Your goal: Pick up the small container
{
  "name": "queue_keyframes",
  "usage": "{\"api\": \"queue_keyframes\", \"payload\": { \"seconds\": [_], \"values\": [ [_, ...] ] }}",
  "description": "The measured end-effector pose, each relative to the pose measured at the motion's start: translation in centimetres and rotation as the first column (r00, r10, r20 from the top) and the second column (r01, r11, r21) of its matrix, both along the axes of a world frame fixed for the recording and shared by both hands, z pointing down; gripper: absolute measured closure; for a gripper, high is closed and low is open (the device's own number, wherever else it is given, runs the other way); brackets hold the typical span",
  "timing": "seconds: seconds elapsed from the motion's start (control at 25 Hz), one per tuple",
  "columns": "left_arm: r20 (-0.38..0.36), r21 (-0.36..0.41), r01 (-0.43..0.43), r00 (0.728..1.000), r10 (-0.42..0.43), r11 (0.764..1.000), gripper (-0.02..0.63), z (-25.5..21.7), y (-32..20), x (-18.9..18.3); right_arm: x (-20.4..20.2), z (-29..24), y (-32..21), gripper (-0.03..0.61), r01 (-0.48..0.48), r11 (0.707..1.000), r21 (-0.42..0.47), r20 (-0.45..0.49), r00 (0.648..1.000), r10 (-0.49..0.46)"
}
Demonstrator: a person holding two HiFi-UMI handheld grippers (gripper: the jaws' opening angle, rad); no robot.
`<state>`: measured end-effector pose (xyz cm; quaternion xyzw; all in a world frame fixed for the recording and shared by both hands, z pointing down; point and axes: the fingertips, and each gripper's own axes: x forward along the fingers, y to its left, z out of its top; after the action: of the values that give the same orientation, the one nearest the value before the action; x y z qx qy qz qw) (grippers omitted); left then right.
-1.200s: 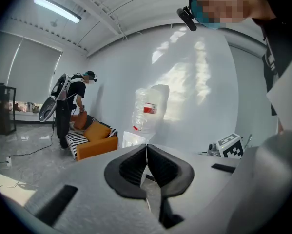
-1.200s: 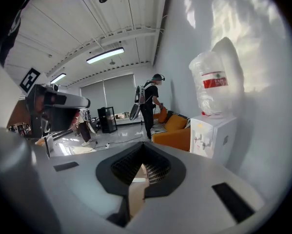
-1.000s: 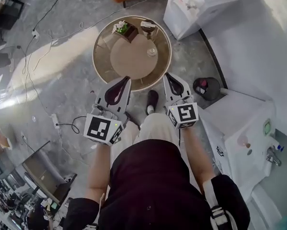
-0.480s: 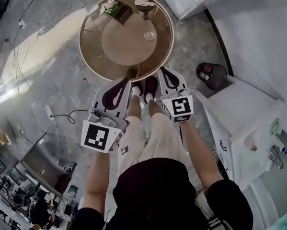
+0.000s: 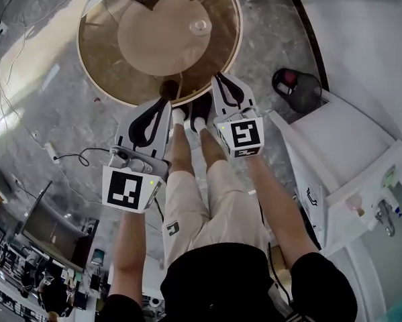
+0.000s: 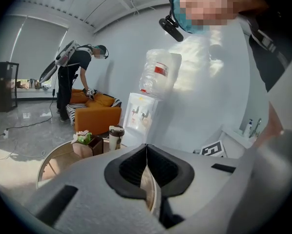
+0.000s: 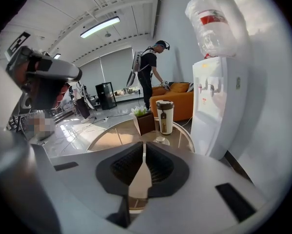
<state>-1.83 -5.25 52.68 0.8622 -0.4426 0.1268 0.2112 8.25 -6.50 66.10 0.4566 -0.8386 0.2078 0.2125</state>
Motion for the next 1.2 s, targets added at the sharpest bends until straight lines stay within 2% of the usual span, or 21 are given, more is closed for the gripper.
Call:
{"api": "queue_keyframes", "payload": {
  "seconds": [0.08, 0.16, 0.32, 0.44, 0.6, 0.92, 1.2],
  "values": [
    [0.004, -0.031, 0.002, 1.000, -0.002, 1.000, 0.595, 1.4, -0.1, 0.2, 0.2, 1.2, -0.8, 0.563, -0.008, 1.000, -0.001, 0.001, 1.000, 0.008],
    [0.002, -0.067, 0.007, 1.000, -0.006, 0.998, 0.595, 2.4, -0.1, 0.3, 0.3, 2.4, -1.7, 0.515, -0.015, 1.000, -0.003, 0.014, 1.000, 0.016],
    [0.004, -0.079, 0.006, 1.000, -0.006, 0.997, 0.595, 3.8, -0.9, 0.5, 0.1, 5.3, -3.6, 0.476, -0.022, 1.000, -0.004, 0.003, 1.000, 0.022],
    [0.005, -0.084, 0.004, 1.000, -0.004, 0.996, 0.595, 4.8, -1.6, 0.5, -0.3, 7.8, -4.7, 0.387, -0.014, 1.000, -0.014, -0.016, 1.000, 0.013],
    [0.004, -0.091, 0.003, 1.000, -0.003, 0.996, 0.595, 5.8, -2.4, 0.4, -0.8, 10.7, -6.4, 0.302, -0.023, 1.000, -0.012, -0.037, 0.999, 0.022],
    [0.001, -0.123, -0.010, 1.000, 0.010, 0.992, 0.595, 8.6, -3.4, 0.2, -1.6, 15.0, -9.9, 0.241, -0.051, 0.999, -0.013, -0.058, 0.997, 0.050],
    [-0.001, -0.147, -0.048, 0.999, 0.049, 0.988, 0.595, 10.5, -3.9, 0.6, -2.2, 17.6, -12.4, 0.233, -0.055, 0.998, -0.005, -0.088, 0.995, 0.054]
  ]
}}
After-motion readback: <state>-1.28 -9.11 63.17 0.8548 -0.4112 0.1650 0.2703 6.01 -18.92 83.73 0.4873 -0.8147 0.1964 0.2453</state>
